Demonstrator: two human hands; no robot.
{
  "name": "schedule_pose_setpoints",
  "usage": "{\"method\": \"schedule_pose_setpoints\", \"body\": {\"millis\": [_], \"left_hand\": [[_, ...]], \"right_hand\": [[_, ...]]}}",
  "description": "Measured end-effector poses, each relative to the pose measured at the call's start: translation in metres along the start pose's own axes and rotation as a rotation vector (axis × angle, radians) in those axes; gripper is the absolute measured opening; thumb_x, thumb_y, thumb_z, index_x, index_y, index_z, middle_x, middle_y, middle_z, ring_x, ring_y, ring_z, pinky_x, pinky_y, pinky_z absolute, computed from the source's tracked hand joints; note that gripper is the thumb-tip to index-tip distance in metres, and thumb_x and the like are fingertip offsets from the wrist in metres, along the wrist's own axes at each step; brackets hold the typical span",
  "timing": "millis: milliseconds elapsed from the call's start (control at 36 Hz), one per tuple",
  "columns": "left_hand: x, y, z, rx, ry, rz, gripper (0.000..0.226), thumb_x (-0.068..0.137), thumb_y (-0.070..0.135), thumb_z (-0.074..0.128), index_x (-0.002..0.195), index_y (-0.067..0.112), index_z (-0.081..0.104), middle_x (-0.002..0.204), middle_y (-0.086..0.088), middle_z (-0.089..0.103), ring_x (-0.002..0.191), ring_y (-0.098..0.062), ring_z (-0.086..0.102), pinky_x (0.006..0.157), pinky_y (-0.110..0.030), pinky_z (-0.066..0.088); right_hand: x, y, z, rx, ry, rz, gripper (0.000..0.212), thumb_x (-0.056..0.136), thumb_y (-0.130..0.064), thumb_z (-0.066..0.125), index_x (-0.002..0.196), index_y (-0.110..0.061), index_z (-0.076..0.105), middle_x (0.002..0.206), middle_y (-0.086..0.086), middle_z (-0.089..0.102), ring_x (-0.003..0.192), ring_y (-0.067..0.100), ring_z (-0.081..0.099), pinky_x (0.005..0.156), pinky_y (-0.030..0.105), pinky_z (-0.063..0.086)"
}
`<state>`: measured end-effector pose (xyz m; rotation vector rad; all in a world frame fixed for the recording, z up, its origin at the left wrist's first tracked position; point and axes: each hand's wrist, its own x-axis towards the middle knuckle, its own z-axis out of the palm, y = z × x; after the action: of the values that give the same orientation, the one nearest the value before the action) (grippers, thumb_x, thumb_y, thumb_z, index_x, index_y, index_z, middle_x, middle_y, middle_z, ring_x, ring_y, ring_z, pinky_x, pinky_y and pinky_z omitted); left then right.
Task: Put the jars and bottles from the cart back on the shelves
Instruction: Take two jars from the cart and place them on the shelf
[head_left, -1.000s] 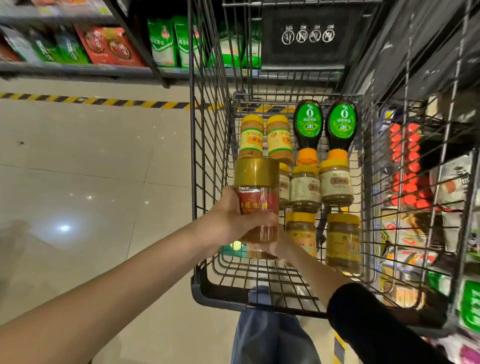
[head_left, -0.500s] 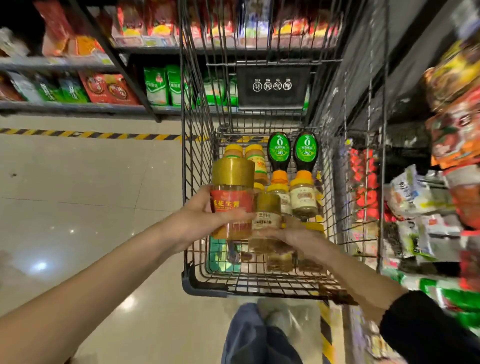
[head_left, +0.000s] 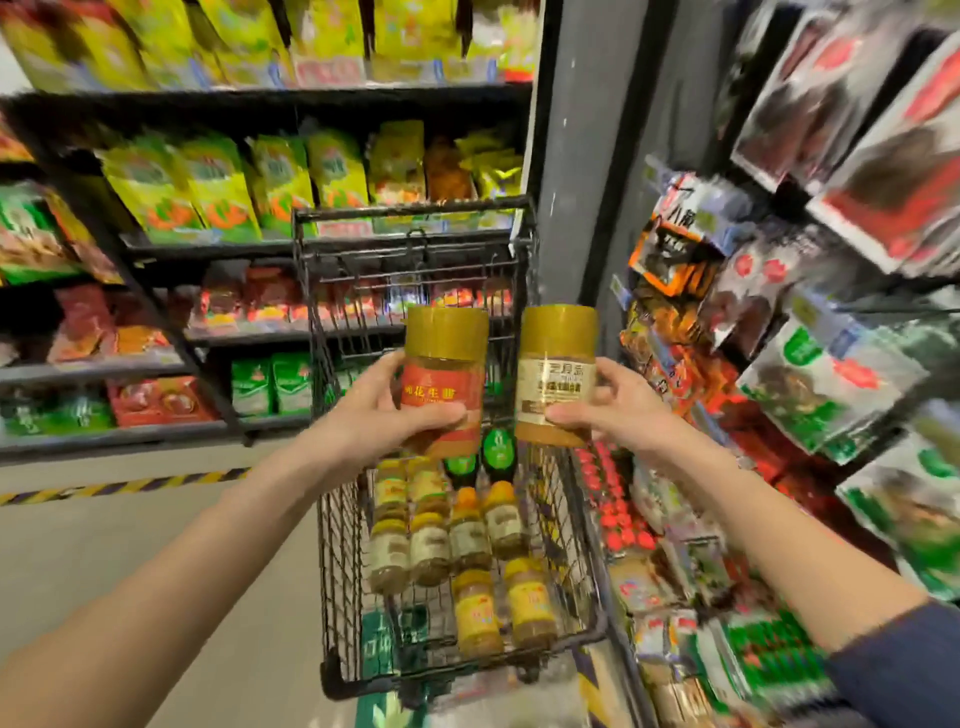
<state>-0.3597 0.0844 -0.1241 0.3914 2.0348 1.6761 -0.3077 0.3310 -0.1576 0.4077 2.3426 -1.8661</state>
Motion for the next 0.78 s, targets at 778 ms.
{"method": "schedule_pose_setpoints", "body": {"millis": [778], "left_hand": [[-0.139,0.171,0.177,-0.039,-1.018,0.639,0.042,0.078,0.000,0.067,0.111,0.020,0.049,0.094,0.009,0.060,0.069,0.015,0.062,0.062,-0.005,0.049]], "right_hand": [[-0.437,-0.094,0.024,-0.110,1.271,-0.149,0.090,0.043,-0.038,0.083,0.123,-0.021,0.046,0.117,0.004,0.066,0.103,0.017,0.066,0.088,0.034,0.054]]}}
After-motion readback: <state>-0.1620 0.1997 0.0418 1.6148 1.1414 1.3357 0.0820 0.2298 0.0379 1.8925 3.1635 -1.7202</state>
